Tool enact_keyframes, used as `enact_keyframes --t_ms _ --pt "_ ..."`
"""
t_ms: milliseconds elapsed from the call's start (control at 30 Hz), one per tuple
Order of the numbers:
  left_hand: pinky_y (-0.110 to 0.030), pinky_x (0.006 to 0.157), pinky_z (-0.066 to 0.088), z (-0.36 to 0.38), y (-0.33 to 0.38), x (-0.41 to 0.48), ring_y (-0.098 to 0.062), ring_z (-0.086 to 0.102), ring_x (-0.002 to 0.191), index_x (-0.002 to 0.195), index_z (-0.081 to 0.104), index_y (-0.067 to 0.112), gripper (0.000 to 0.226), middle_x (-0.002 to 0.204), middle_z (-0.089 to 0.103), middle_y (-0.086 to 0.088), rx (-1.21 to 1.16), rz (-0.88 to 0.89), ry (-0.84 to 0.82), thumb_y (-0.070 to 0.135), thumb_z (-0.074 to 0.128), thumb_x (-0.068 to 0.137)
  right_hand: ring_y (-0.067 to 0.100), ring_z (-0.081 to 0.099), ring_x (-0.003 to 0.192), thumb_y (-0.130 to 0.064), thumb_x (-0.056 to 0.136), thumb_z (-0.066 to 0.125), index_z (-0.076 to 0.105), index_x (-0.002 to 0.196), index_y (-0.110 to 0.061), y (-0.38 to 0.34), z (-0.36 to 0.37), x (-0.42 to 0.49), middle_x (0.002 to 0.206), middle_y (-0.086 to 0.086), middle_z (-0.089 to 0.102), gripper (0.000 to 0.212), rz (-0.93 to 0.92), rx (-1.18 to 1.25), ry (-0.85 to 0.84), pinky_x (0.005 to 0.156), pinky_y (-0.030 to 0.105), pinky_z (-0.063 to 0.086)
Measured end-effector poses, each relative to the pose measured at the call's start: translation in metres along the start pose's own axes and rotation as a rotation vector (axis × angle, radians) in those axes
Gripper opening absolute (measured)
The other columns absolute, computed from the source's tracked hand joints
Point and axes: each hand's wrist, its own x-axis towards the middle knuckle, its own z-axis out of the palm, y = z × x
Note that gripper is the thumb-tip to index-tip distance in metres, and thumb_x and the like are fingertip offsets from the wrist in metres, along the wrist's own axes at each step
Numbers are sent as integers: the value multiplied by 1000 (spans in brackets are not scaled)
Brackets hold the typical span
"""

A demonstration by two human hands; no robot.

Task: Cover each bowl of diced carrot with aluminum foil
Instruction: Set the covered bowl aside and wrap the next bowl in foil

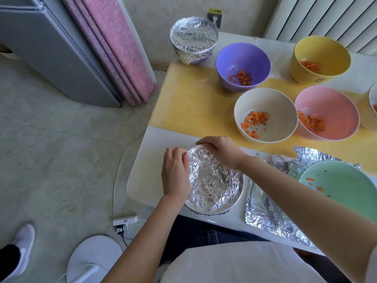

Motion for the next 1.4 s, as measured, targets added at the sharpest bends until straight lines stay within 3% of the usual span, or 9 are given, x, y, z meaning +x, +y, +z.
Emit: enact_keyframes --t_ms 100,267,400,567,733,867,1000,1200,1400 --pt "-38 56 44 -1 2 0 -26 52 78 94 57 7 6 92 50 -9 7 -32 -4 10 51 93 21 65 87 -11 97 48 67 112 -11 -1 0 -1 103 4 71 24 1 -28 35 69 14 32" --pt "-34 55 44 -5 2 0 -24 53 71 102 62 14 15 93 46 -5 -13 -1 -10 8 54 91 26 65 93 -10 97 46 65 111 -13 -1 6 -4 105 4 70 24 -38 -69 76 77 33 48" --pt "-28 64 39 -5 -2 0 -22 55 82 100 63 10 13 98 52 -5 -33 -23 -38 12 51 94 28 61 101 -13 97 46 61 118 -10 -7 8 -6 112 7 66 26 -157 -215 61 81 34 46" --pt "-19 65 29 -7 -5 2 -20 49 78 89 56 5 5 89 48 1 -92 -35 -32 10 54 92 27 65 87 -5 86 56 64 111 -9 -15 15 4 99 7 69 27 -324 -359 -10 70 35 53" --pt "-20 63 28 -8 -5 -1 -19 45 75 87 52 5 6 87 45 0 -79 -28 -47 7 54 92 26 60 96 6 84 49 57 120 -16 -23 12 10 110 4 64 43 -221 -385 -105 72 33 43" --pt "-21 63 30 -8 -4 -1 -19 47 76 86 50 6 6 89 48 -5 -61 -9 -59 6 54 91 26 59 102 -15 98 44 57 122 -17 -20 6 10 116 4 63 27 -186 -256 -151 80 35 44" --pt "-28 57 34 -8 -1 -2 -20 47 71 82 46 7 11 87 45 -3 -46 -8 -37 6 54 89 26 59 104 -21 100 40 57 125 -16 -8 -2 4 119 6 63 30 -74 -148 -99 84 36 45" --pt "-34 51 41 -8 1 0 -20 48 69 83 45 12 10 87 45 0 -38 -25 -60 9 53 89 27 63 78 -11 98 45 61 117 -14 -1 -1 -1 93 8 69 25 -47 -137 -75 71 38 48" --pt "-29 53 39 -6 -3 7 -18 49 70 87 57 14 7 86 48 2 -30 11 -82 15 53 92 26 61 93 8 87 37 49 128 -11 -8 -6 0 110 7 62 47 -78 -395 -140 69 33 46"
